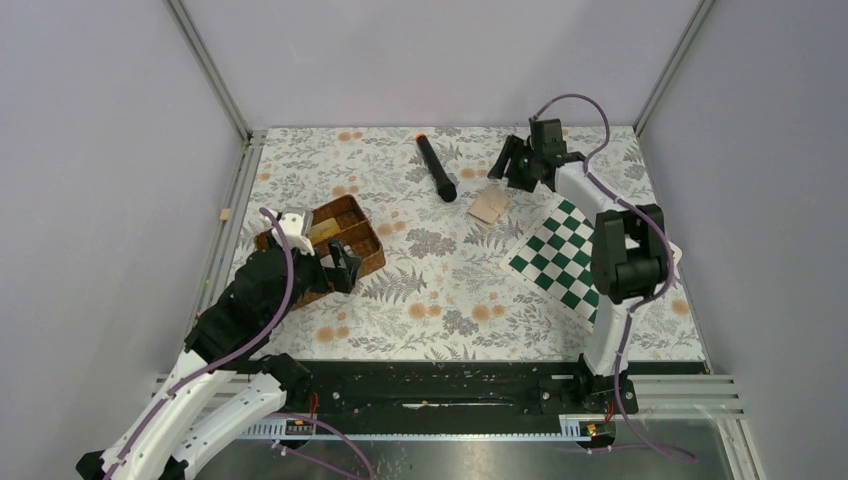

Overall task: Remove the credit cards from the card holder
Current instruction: Move the card holder to the center of the board.

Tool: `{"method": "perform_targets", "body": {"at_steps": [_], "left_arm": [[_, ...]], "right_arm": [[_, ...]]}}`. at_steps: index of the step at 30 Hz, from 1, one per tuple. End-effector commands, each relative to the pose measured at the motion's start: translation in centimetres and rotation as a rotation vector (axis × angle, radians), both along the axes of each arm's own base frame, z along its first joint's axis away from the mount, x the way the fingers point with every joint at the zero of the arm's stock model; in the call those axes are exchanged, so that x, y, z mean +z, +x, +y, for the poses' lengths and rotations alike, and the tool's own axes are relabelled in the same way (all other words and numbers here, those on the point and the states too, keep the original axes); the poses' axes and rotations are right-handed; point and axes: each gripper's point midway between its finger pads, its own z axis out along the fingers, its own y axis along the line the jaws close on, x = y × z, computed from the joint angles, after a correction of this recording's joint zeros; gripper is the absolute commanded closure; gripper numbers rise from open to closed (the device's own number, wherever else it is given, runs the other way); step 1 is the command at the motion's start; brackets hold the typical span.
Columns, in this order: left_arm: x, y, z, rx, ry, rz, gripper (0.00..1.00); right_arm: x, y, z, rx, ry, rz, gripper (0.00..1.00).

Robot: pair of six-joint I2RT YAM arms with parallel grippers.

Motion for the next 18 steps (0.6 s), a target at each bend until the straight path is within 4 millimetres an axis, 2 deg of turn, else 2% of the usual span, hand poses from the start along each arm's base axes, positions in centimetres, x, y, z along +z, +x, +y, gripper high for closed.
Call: {"method": "perform_targets", "body": {"at_steps": [1,6,9,12,18], "left_arm": [[0.3,0.0,-0.5,-0.01,-0.034,-0.005,0.02],[0.1,-0.1,-0.4,-0.022,-0.01,-0.013,0.02],[0.2,0.0,-0.2,-0.014,-0.007,-0.02,0.02],[0.1,0.1,-0.3,-0.017,-0.005,-0.016,0.02],[-0.1,0.1,-0.5,-0.024,-0.001,-0.007,0.02]], "right_arm": [[-2.1,1.9,-1.5,-0.017,-0.067,0.076,0.31],[-3.4,4.0,-1.6,0.001,-0.047,0.111,0.29],[-3.9,4.6,-0.7,0.057,-0.01,0.137,0.29],[-4.6,4.7,0.5,0.13,0.027,0.162,0.3],[-6.9,3.6,1.5,0.221,0.039,0.268,0.33]]}}
